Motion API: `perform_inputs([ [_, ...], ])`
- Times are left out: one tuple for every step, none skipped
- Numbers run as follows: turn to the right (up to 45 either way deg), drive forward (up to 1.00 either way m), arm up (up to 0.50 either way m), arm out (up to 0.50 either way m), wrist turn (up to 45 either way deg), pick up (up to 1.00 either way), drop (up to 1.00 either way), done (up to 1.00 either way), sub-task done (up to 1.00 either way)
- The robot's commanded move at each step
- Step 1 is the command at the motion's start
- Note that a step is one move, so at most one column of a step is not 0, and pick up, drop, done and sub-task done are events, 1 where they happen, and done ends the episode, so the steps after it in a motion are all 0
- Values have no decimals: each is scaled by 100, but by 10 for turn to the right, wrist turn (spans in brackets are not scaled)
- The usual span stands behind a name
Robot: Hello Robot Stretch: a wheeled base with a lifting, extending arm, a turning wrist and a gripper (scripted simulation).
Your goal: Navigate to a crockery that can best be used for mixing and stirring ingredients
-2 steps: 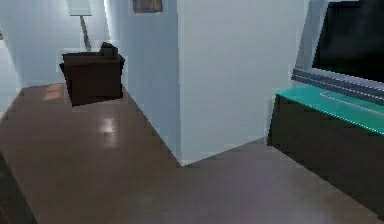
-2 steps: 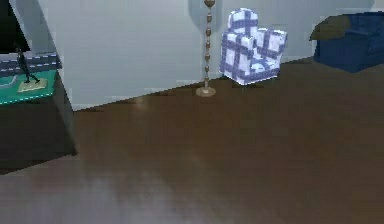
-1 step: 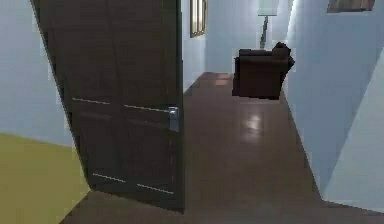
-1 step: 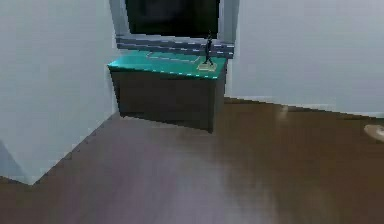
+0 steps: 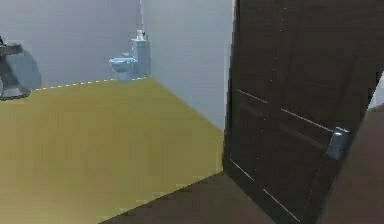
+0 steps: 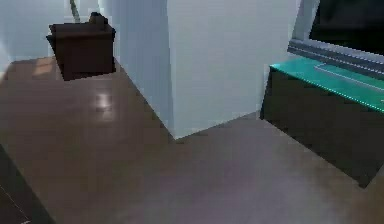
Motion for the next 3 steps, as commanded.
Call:
perform_inputs([
  [-270, 0, 0, 0, 0, 0, 0, 0, 0],
  [0, 100, 0, 0, 0, 0, 0, 0, 0],
  [-30, 0, 0, 0, 0, 0, 0, 0, 0],
])
